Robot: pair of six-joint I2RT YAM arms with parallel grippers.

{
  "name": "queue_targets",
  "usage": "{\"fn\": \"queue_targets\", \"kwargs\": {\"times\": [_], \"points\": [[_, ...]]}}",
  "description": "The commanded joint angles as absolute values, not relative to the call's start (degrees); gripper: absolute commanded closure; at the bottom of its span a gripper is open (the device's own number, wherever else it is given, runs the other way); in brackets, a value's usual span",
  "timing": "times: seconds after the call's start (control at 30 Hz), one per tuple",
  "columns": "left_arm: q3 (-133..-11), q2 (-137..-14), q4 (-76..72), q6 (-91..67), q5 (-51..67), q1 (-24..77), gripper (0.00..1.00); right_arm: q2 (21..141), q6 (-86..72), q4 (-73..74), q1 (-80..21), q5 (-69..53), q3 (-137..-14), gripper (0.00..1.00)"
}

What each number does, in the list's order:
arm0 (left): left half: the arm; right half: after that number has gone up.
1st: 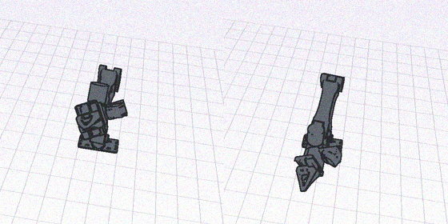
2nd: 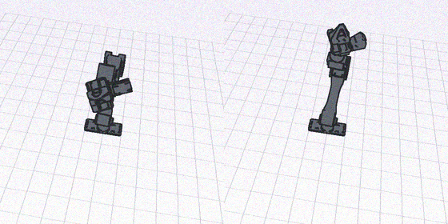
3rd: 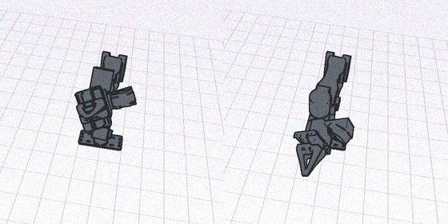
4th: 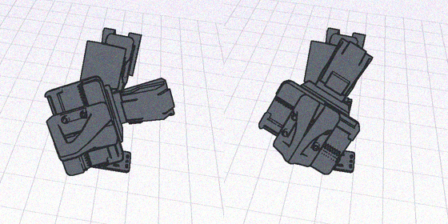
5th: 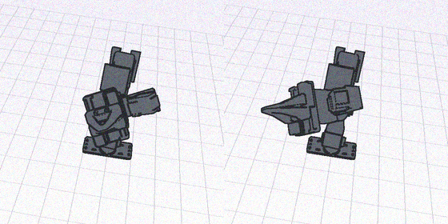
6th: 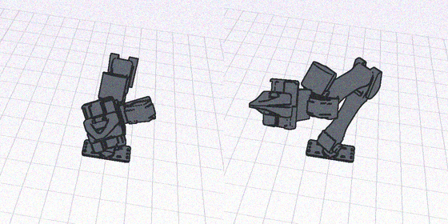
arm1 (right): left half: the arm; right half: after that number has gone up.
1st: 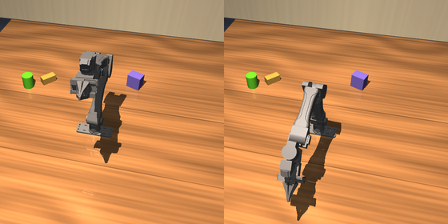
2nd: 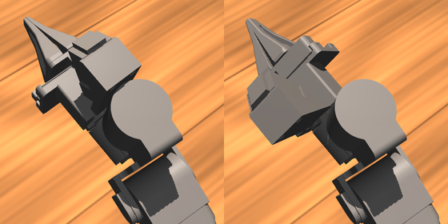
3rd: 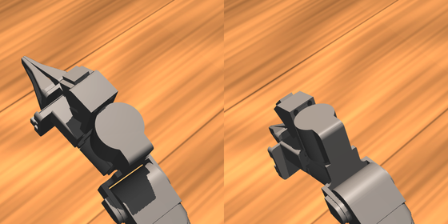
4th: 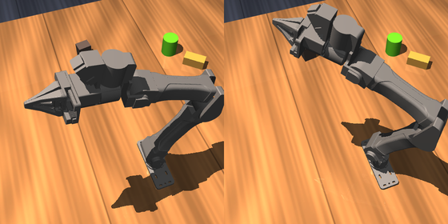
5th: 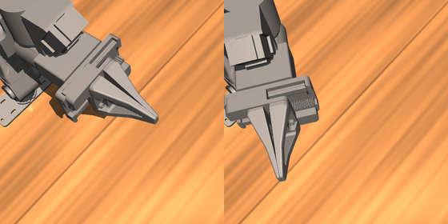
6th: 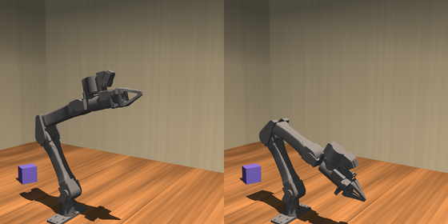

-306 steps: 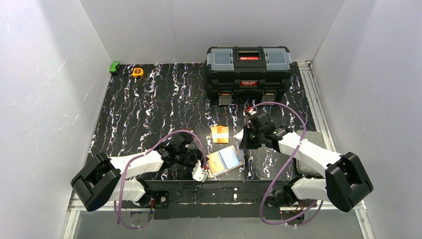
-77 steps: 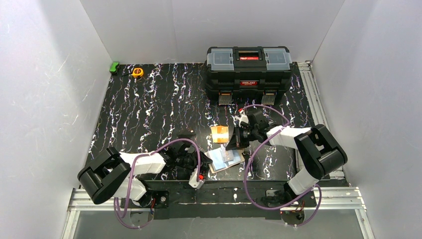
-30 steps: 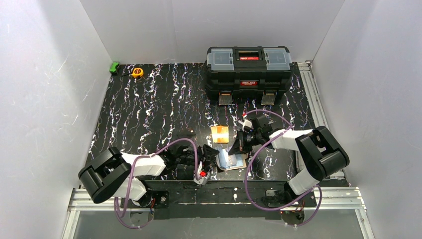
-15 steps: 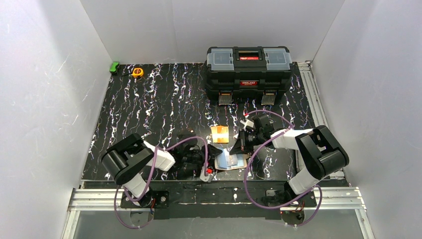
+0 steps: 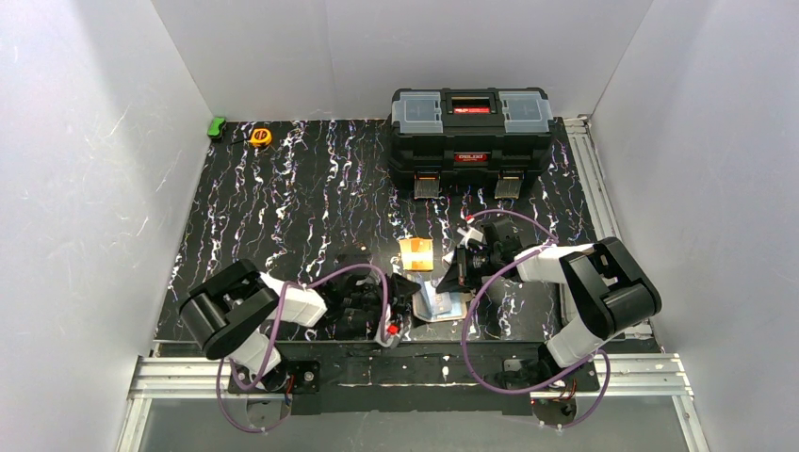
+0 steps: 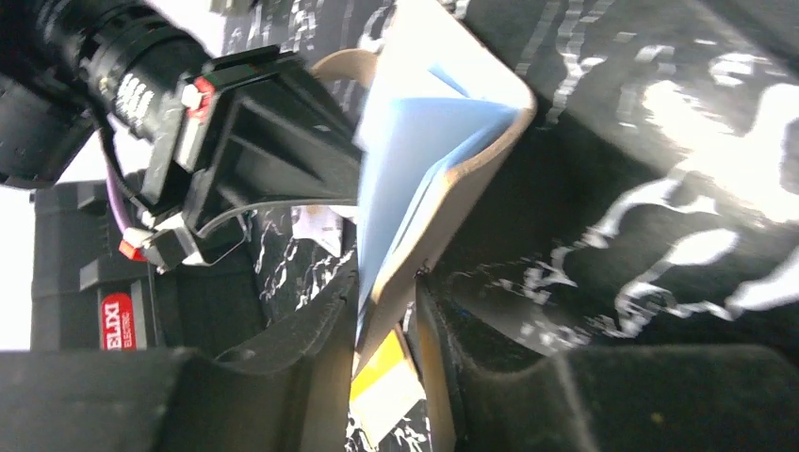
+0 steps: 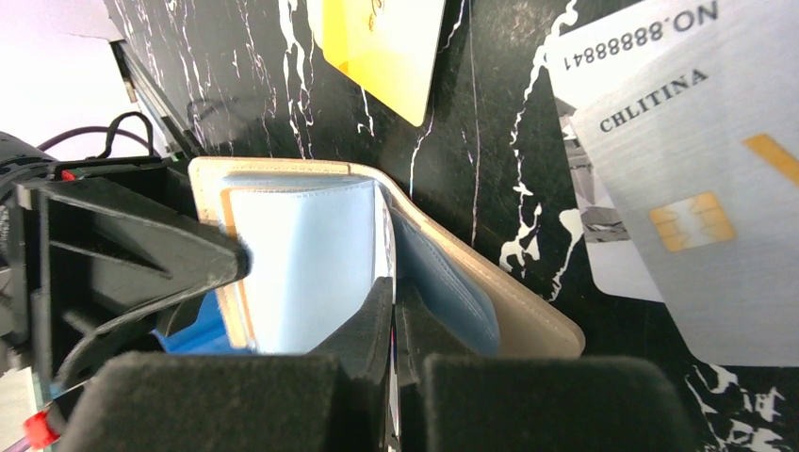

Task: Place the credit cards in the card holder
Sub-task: Insert the credit card into the card holder.

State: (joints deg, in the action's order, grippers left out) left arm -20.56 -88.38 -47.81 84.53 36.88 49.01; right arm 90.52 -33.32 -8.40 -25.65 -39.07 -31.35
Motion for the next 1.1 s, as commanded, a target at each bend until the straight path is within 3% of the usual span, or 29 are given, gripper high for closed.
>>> {"fn": "queue_targets", "kwargs": {"times": [0.0,0.3,0.9,0.93,1.0,1.07], "points": [[-17.1,-84.9,-37.0,93.7,39.5,49.5,0.75,90.4,-32.4,-7.1,-25.3,-36.2,-30.0,0.99],[-15.7,-84.4,-37.7,91.8,35.6,49.2,0.73,90.1,-33.5,-7.7,-25.2,-38.5,-31.5,0.99],[-11.4,-88.0,-55.3,87.4,30.5,49.2,0.66,85.0,-34.0,-3.9,-25.3,-39.0,-36.7,0.99],[-11.1,-87.8,-55.9,87.0,30.2,49.2,0.63,85.1,-34.1,-4.2,-25.3,-39.2,-36.7,0.99],[-10.7,-87.4,-56.5,86.5,29.4,49.2,0.47,86.1,-34.4,-4.6,-25.3,-39.4,-36.7,0.99],[-10.5,-86.8,-55.6,86.4,29.0,49.3,0.43,87.4,-34.9,-5.8,-25.3,-40.0,-36.4,0.99]]}}
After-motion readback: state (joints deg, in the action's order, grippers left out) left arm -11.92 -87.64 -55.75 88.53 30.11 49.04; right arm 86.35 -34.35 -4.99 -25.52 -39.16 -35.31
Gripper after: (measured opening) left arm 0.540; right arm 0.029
